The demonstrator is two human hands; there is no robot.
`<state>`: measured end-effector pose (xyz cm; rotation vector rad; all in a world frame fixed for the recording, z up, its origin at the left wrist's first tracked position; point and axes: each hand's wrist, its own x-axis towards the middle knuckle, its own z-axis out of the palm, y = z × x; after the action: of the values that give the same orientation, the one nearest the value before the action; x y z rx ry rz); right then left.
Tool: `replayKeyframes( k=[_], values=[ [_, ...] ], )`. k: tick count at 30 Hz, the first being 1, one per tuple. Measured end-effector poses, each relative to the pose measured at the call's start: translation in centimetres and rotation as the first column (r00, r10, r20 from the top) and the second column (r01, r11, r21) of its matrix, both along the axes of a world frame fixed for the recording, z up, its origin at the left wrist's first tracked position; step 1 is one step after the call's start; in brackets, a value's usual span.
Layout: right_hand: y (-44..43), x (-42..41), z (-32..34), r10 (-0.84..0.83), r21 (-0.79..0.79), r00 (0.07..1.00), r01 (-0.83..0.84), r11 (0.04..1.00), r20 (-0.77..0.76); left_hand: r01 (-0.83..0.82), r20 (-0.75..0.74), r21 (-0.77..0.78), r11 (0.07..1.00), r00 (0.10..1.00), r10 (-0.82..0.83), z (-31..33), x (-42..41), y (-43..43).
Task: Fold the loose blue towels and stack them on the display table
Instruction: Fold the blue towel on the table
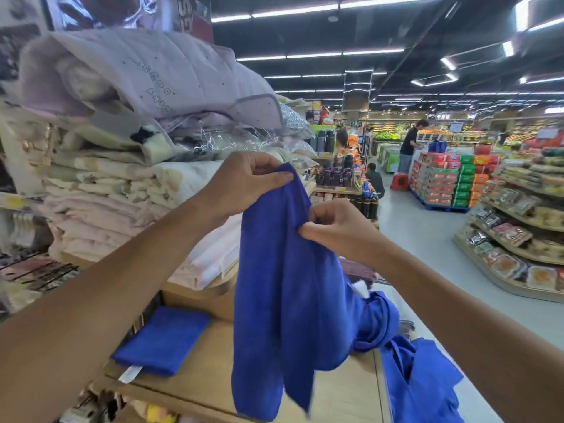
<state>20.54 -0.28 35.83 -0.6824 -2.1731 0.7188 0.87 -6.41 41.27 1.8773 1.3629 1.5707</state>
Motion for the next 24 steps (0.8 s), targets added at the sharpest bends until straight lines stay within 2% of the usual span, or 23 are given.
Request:
replayKeyframes(
  k=[6, 11, 16, 19, 24],
  values=[
    [0.4, 1.7, -0.7, 0.017, 0.003, 0.998, -0.017, 1.0, 0.065, -0.065, 0.032, 0.024, 0.998, 0.997, 0.064, 1.2, -0.6, 1.0],
    [0.8, 2.9, -1.9, -0.049, -0.043, 0.982, 0.058, 0.997, 0.182, -0.08, 0.046, 0.045, 0.996, 0.996, 0.077, 1.9, -1.0, 1.4],
    [1.7, 4.4, -3.8, -0.016, -0.082, 0.959, 0.041, 0.996, 0.282, -0.134, 0.114, 0.112, 0.985, 0.986, 0.121, 3.4, -2.1, 1.2],
    [2.1, 5.7, -4.8, -0.033, -0.059, 0.961, 0.051, 0.997, 0.274, -0.171, 0.14, 0.14, 0.975, 0.978, 0.152, 4.2, -3.1, 0.7],
    [2.7, 8.2, -4.9, -0.08, -0.129, 0.984, 0.101, 0.986, 0.159, -0.191, 0.15, 0.145, 0.971, 0.974, 0.17, 4.2, -4.4, 0.1]
  ],
)
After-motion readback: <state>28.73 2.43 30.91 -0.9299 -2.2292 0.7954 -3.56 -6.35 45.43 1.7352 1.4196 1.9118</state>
